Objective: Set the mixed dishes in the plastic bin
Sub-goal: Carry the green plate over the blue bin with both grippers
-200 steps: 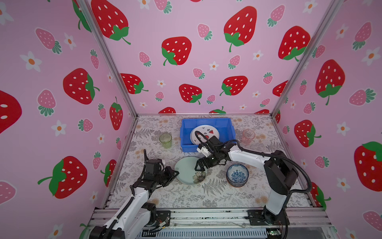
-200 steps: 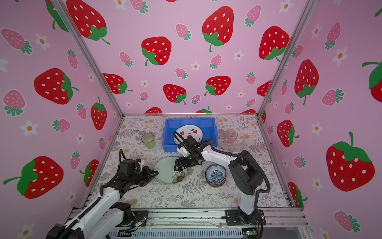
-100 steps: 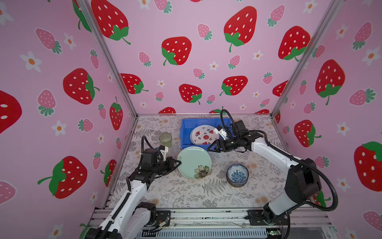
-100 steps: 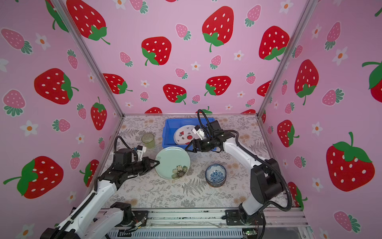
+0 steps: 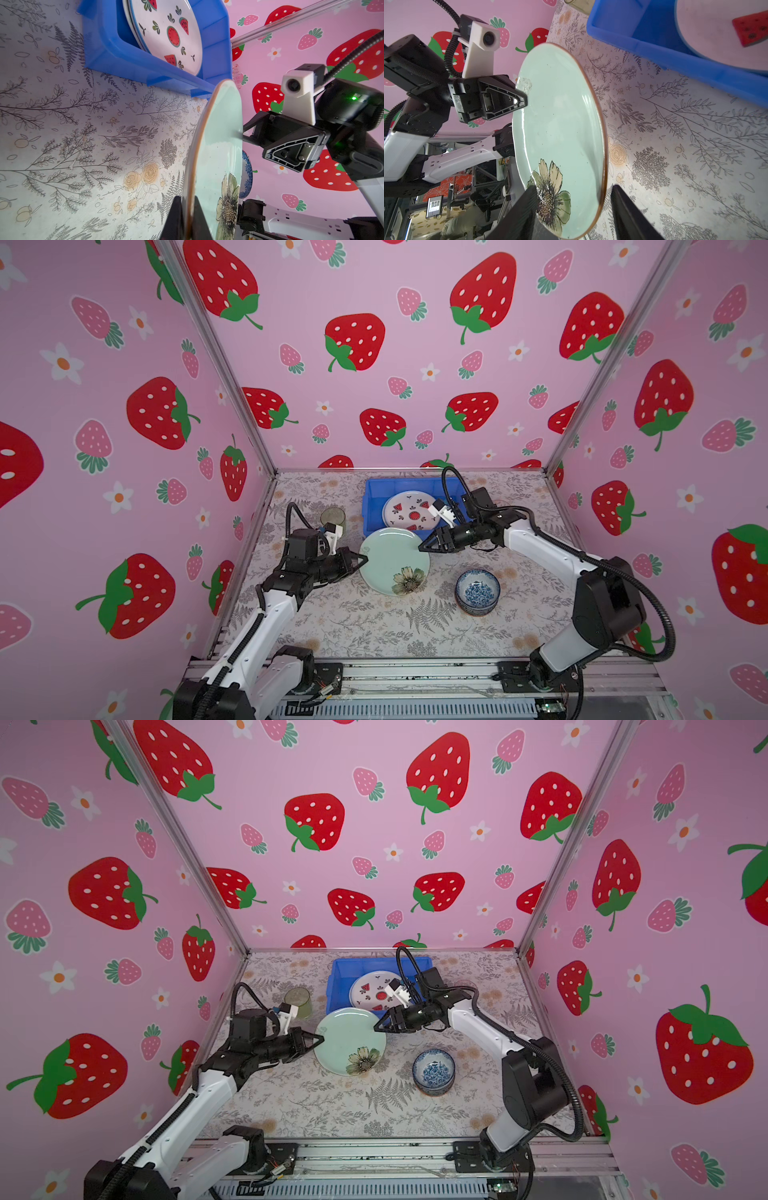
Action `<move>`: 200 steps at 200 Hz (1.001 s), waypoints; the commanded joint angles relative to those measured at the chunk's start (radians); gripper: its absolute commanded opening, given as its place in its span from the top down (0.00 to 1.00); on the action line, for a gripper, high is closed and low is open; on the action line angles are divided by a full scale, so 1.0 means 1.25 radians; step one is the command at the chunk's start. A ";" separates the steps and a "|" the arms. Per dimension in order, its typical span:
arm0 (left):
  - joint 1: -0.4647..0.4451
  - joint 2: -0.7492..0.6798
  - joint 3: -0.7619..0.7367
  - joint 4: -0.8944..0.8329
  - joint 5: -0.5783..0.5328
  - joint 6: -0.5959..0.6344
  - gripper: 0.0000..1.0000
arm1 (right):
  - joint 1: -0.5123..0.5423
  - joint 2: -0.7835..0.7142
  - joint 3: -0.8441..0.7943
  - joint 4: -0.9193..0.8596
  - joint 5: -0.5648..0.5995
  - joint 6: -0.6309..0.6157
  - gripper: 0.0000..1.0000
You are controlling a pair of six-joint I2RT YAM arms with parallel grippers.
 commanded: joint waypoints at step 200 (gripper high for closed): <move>-0.006 0.045 0.055 0.101 0.069 0.015 0.79 | 0.008 0.023 -0.021 0.119 -0.053 0.066 1.00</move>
